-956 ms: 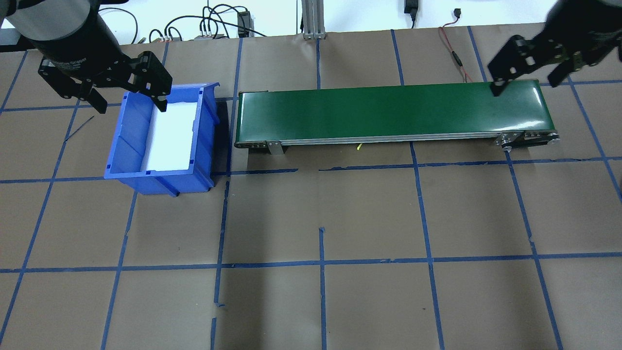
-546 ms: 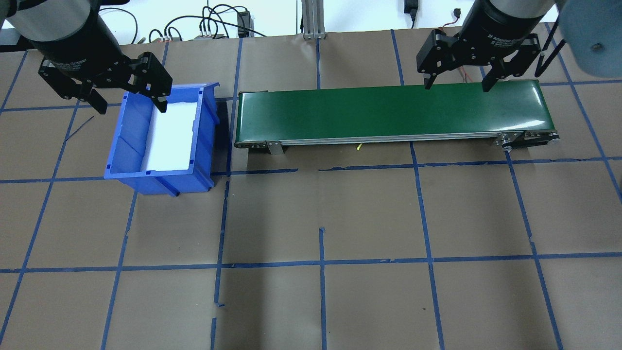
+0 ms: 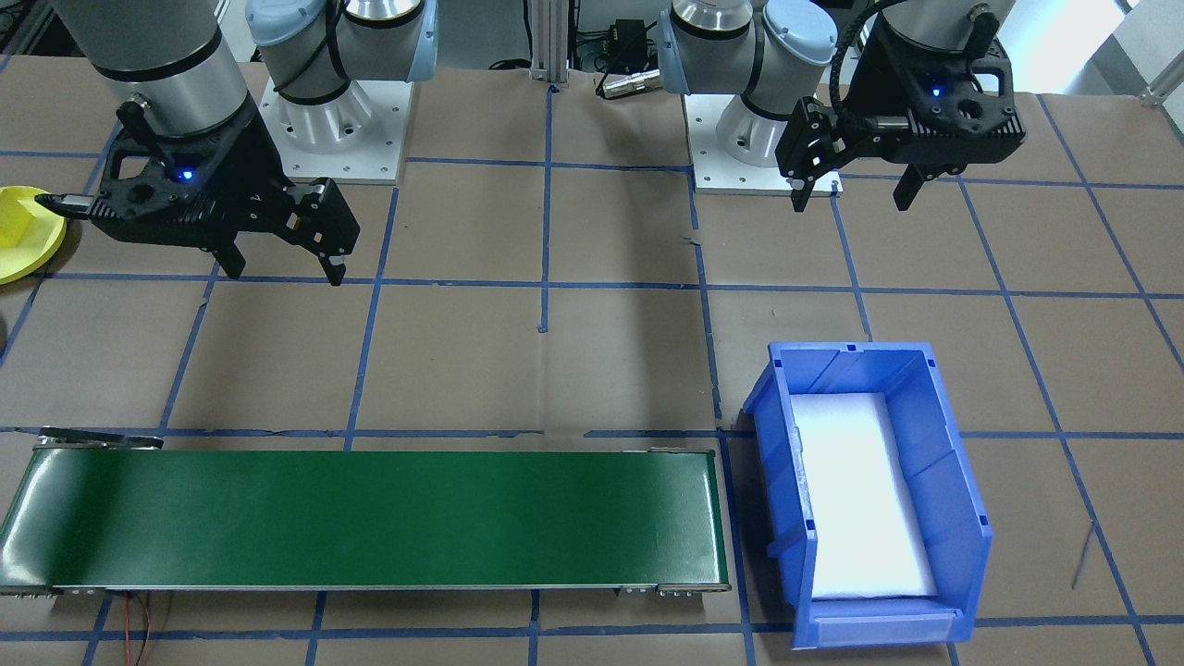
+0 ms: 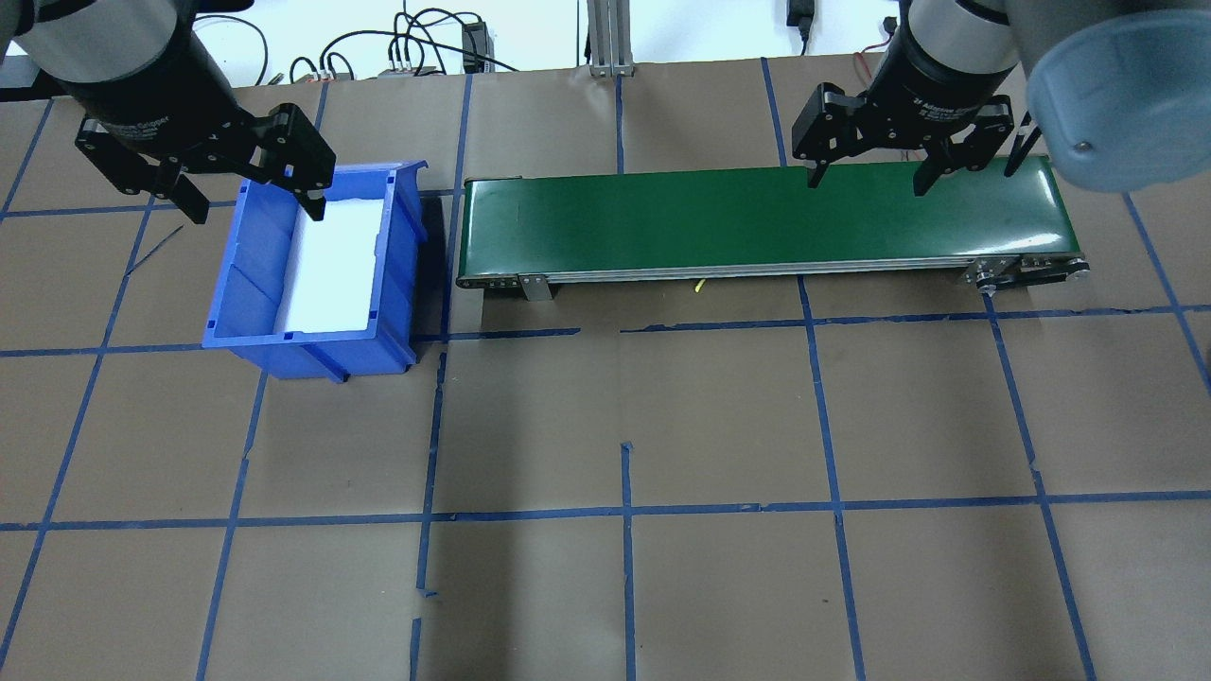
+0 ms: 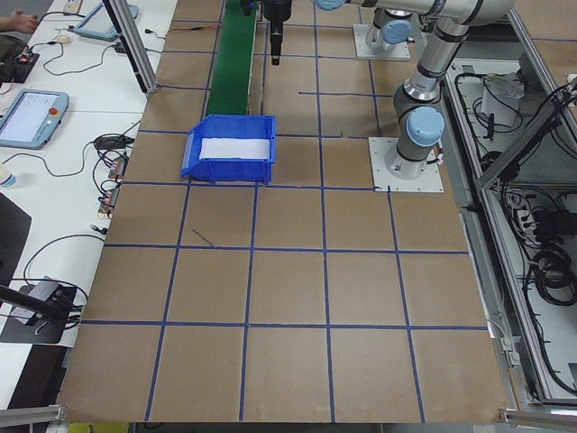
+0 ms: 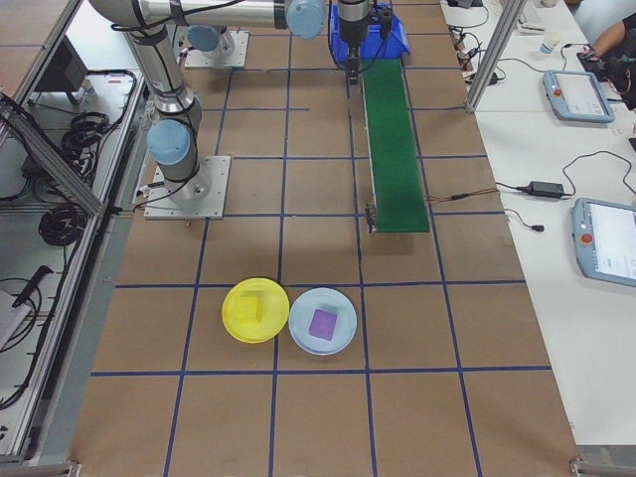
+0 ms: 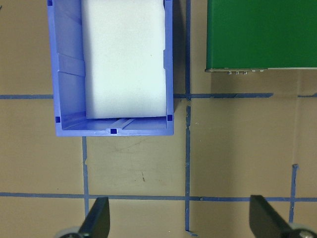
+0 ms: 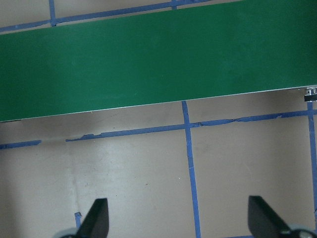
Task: Move block left to right into plate
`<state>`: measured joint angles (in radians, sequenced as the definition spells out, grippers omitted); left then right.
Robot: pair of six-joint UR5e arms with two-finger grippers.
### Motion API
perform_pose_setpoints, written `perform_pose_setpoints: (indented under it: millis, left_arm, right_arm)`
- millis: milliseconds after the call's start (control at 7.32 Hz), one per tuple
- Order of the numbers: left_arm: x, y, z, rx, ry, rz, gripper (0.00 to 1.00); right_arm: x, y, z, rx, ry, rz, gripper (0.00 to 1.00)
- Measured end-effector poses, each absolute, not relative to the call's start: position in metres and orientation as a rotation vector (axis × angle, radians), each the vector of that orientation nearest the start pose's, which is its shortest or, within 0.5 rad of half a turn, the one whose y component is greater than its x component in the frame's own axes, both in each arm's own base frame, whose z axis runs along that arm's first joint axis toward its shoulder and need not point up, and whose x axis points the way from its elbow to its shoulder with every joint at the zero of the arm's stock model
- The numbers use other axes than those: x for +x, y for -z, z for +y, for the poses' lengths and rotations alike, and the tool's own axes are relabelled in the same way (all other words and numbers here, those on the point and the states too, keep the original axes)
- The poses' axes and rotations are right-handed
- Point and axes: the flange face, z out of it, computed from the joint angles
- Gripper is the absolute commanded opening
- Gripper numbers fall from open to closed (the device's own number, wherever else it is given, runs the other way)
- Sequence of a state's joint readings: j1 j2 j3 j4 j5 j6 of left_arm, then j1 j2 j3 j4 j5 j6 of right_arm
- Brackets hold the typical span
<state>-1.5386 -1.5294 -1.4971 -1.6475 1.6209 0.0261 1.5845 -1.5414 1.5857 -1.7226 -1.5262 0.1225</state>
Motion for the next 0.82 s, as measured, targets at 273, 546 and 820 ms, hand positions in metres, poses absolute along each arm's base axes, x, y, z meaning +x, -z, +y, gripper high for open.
perform_pose_setpoints:
  millis: [273, 546, 820]
  left_arm:
    - [-0.113, -0.536, -0.479, -0.011, 0.056, 3.089, 1.00]
    - [-0.113, -0.536, -0.479, -0.011, 0.055, 3.089, 1.00]
    - [-0.113, -0.535, -0.479, -0.011, 0.052, 3.089, 1.00]
  right_arm:
    - [0.145, -0.491, -0.522, 0.169, 0.090, 3.106, 1.00]
    - [0.143, -0.498, -0.524, 0.173, -0.025, 3.137, 1.00]
    - [0.142, -0.496, -0.521, 0.172, -0.052, 3.143, 1.00]
